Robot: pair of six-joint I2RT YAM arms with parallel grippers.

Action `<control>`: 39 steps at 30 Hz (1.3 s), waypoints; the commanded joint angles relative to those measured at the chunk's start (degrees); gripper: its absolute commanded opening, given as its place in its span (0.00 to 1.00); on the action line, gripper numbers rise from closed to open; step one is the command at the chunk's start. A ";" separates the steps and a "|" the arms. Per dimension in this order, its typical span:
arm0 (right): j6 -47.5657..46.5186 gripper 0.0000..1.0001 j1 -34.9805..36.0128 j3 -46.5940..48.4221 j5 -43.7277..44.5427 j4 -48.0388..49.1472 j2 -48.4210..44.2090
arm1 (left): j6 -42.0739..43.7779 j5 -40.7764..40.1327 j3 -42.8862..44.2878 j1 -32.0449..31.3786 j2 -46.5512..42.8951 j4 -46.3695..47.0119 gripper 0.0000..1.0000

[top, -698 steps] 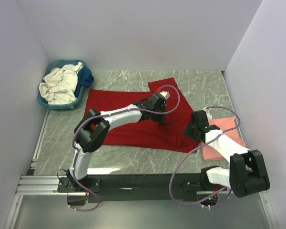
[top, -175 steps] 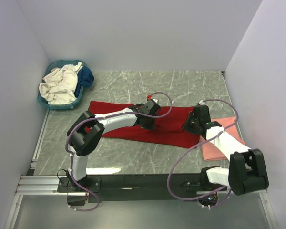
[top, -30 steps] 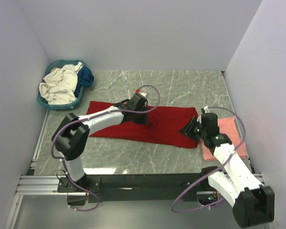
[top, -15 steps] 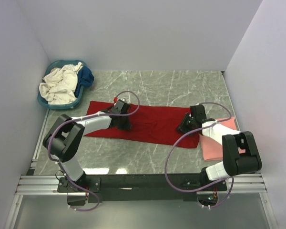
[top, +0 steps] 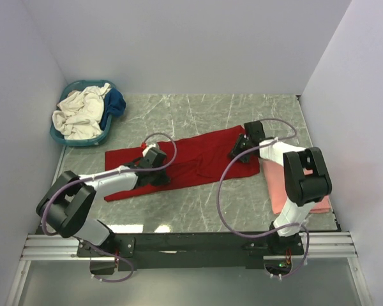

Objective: Fold and stack the t-shirts
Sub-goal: Fold the tshirt

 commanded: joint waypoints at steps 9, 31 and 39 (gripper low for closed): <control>-8.50 0.36 0.82 29.18 7.27 -18.81 16.34 | -9.43 2.46 6.15 -11.73 6.86 3.74 0.22; -5.18 0.38 3.54 20.71 8.59 -16.90 2.83 | 1.56 -14.05 7.92 -7.00 -2.70 -15.68 0.27; -3.32 0.41 5.39 10.40 8.94 -12.40 1.23 | 1.82 -17.58 2.64 -5.15 -2.89 -16.91 0.32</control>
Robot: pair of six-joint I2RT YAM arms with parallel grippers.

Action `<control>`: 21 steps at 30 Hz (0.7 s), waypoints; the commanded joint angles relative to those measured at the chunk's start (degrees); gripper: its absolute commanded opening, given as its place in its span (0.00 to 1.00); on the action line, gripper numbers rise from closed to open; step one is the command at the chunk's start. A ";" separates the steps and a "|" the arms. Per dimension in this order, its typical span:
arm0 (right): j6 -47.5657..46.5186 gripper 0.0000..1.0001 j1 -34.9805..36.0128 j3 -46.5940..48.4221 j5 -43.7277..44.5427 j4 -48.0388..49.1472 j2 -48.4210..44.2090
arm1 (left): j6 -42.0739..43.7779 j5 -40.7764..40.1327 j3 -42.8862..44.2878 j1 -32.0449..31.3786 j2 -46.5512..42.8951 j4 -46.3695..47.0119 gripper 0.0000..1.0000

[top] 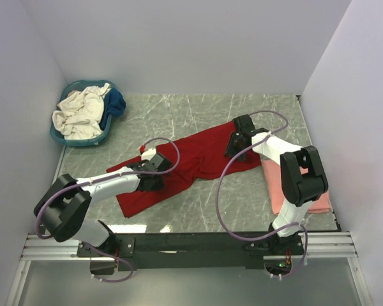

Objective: Fold and stack the t-shirts
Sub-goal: Fold the tshirt

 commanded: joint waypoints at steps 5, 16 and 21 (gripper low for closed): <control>-1.36 0.52 -0.32 2.19 3.72 -0.48 3.56 | 1.93 -2.28 -1.01 0.78 2.64 -2.61 0.33; -9.09 0.55 -0.76 18.45 8.48 -11.82 14.99 | 4.48 8.00 -3.65 -1.50 0.71 -2.43 0.30; -12.08 0.55 -0.76 28.45 8.74 -16.83 21.76 | 3.08 11.52 -3.56 -5.02 0.89 -2.26 0.29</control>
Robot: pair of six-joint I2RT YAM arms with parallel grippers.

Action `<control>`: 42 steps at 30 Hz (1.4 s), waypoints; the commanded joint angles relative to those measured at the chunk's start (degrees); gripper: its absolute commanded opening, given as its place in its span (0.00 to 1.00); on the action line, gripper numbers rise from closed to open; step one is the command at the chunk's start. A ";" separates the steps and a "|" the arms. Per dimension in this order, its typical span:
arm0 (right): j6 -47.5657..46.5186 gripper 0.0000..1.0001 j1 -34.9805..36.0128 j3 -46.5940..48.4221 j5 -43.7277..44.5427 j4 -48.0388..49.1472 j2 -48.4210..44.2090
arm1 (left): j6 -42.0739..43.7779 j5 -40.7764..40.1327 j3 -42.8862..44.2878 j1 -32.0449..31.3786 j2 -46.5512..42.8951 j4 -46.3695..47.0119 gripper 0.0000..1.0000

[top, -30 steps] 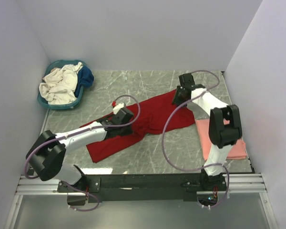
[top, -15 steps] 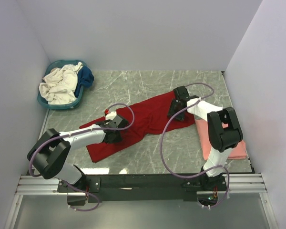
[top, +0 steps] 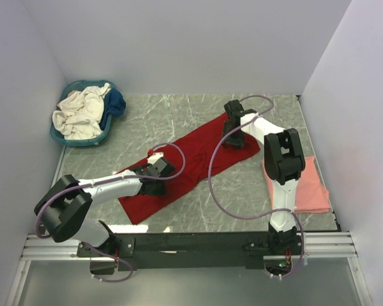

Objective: Fold and stack the t-shirts
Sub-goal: Fold the tshirt

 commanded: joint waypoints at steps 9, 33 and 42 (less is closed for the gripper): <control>-7.77 0.51 -0.36 24.14 4.65 -11.06 14.54 | -11.47 15.70 -0.39 -11.37 4.84 4.81 0.27; -12.01 0.67 -3.35 49.03 -7.92 -8.95 28.43 | -19.32 26.00 23.17 -18.33 25.51 16.86 0.28; -7.53 0.70 -3.70 42.97 -5.72 -4.73 18.07 | -13.60 23.10 18.52 -18.42 14.17 12.82 0.32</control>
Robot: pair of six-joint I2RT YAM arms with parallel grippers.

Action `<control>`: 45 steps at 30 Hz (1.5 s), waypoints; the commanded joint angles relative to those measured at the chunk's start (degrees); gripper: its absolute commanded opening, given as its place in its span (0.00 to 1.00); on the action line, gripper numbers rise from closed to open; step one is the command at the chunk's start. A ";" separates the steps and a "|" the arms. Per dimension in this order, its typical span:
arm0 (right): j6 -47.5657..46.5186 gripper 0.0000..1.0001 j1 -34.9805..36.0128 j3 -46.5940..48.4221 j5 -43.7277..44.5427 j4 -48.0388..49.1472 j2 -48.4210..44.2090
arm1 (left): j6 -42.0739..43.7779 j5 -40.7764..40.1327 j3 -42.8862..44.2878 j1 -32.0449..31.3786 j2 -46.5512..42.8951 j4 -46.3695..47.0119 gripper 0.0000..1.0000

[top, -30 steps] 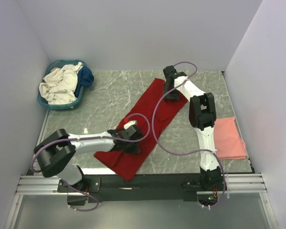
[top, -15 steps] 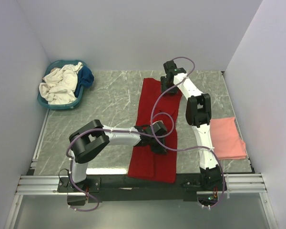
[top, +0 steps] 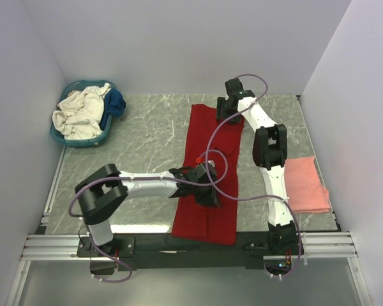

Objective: Fold and stack the t-shirts
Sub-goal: Fold the tshirt

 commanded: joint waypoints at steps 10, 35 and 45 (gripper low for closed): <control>8.48 0.69 5.20 -29.88 2.09 13.40 -25.39 | 5.18 -7.07 -10.62 1.21 -19.73 -5.48 0.37; 4.62 0.68 4.50 -0.68 0.60 -3.80 2.01 | 10.72 -5.06 -18.81 16.42 -33.12 -6.54 0.38; 2.34 0.69 -0.25 4.36 -4.24 2.50 3.35 | 12.30 -0.48 -16.96 17.83 -20.81 -0.47 0.38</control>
